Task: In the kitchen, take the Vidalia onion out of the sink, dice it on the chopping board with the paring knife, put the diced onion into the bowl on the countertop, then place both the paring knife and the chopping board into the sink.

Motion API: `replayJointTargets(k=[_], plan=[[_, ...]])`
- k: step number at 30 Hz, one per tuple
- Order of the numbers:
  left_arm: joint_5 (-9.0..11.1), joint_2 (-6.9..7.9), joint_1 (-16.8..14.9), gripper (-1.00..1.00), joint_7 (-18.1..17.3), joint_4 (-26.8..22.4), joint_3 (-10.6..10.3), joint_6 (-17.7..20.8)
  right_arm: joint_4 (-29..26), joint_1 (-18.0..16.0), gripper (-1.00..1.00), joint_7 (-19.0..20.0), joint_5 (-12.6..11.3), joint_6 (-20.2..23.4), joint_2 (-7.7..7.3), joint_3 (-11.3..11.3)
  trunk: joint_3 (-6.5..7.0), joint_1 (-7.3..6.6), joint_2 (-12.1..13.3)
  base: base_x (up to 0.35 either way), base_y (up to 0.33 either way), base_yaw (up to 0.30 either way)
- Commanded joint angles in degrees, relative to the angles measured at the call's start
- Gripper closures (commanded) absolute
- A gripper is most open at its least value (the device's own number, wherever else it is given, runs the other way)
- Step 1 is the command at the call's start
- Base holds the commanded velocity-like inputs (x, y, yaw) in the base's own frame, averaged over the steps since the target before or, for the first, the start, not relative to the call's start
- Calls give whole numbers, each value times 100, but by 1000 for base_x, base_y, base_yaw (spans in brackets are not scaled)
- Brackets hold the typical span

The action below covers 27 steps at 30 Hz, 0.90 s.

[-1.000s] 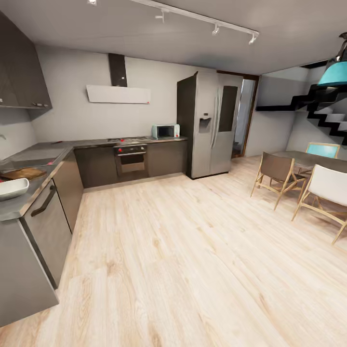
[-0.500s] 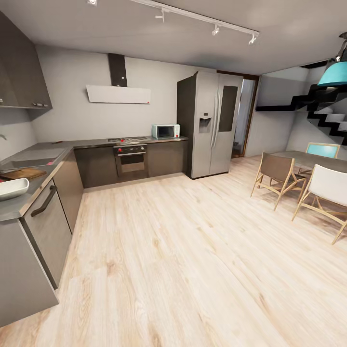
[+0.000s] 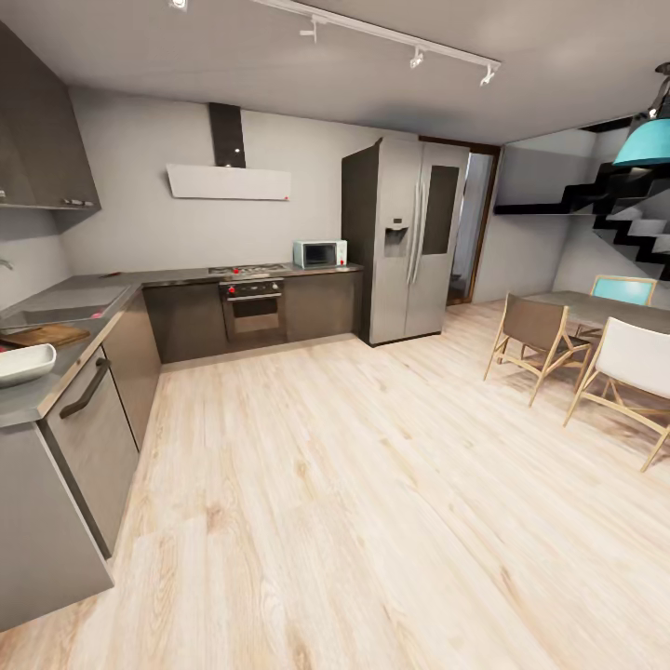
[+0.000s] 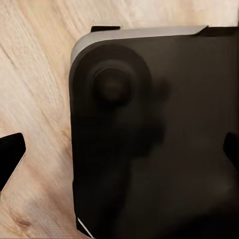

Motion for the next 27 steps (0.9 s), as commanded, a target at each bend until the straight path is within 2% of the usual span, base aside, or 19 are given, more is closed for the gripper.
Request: replayJointTargets(k=[1,7,12,13,19,27], plan=[[2,-1,-1,-100,0,-32,2,-49,-28,-3,-100,-3,2,-52,1,0,-6,0,-3,0,0,0],[-9,24,-1,-100,-11,-226,-1,-242,-222,-3,-100,-8,10,-245,10,-1,-6,0,-3,0,0,0],[-12,166,-1,-100,-2,-387,2,-403,-384,-3,-100,-9,18,-405,7,-1,-6,0,-3,0,0,0],[-11,192,-1,-100,-2,-2485,2,-1153,-1281,-3,-100,-9,19,-807,6,-1,-6,0,-3,0,0,0],[-1,382,-1,-100,6,-2540,2,-1764,-1421,-3,-100,-62,23,-820,4,-1,-6,0,-3,0,0,0],[16,483,-1,-100,7,-2442,26,-1896,-1497,-6,-100,-392,28,-825,3,1,-6,0,-3,0,0,0]])
